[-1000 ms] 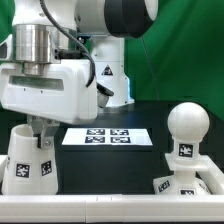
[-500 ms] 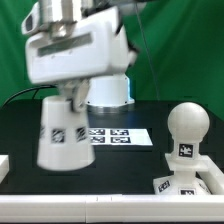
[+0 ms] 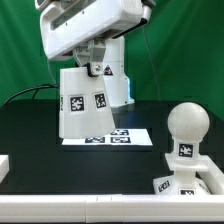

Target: Assemble lamp

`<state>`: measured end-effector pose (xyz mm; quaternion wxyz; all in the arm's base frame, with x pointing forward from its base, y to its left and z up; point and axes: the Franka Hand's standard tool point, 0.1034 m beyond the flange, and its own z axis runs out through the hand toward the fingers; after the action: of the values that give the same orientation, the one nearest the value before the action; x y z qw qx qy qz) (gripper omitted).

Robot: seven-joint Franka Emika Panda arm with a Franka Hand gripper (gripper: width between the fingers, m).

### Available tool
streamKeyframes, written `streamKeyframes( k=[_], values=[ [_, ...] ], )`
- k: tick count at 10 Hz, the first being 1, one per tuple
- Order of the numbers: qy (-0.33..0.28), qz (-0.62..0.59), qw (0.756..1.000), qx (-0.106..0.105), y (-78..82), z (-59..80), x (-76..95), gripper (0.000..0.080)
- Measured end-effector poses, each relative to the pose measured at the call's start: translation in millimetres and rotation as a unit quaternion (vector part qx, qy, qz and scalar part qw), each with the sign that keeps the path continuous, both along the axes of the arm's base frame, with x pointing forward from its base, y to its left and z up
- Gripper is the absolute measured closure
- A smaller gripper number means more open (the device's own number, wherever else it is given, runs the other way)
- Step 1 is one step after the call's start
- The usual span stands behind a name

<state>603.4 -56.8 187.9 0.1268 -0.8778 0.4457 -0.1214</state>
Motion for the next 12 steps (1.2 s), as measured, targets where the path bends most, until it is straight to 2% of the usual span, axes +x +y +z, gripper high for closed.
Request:
streamKeyframes(
  k=[1, 2, 3, 5, 6, 8, 11, 12],
  values=[
    [-0.011, -0.016, 1.000, 0.007, 2.1, -0.4, 0.6, 0.0757],
    [-0.030, -0.041, 0.998, 0.028, 13.6, -0.5, 0.0, 0.0757],
    [-0.054, -0.051, 0.996, 0.049, 29.9, 10.4, 5.1, 0.0757],
    [-0.090, -0.073, 0.991, 0.072, 61.3, 29.1, 13.1, 0.0757],
    [-0.098, -0.075, 0.989, 0.084, 70.7, 37.4, 14.2, 0.0757],
    [-0.103, -0.065, 0.988, 0.096, 76.6, 49.0, 15.2, 0.0757],
    [-0.093, -0.046, 0.988, 0.112, 74.9, 51.9, 12.4, 0.0757],
    [-0.083, -0.052, 0.989, 0.111, 79.4, 47.8, 12.6, 0.0757]
  ],
)
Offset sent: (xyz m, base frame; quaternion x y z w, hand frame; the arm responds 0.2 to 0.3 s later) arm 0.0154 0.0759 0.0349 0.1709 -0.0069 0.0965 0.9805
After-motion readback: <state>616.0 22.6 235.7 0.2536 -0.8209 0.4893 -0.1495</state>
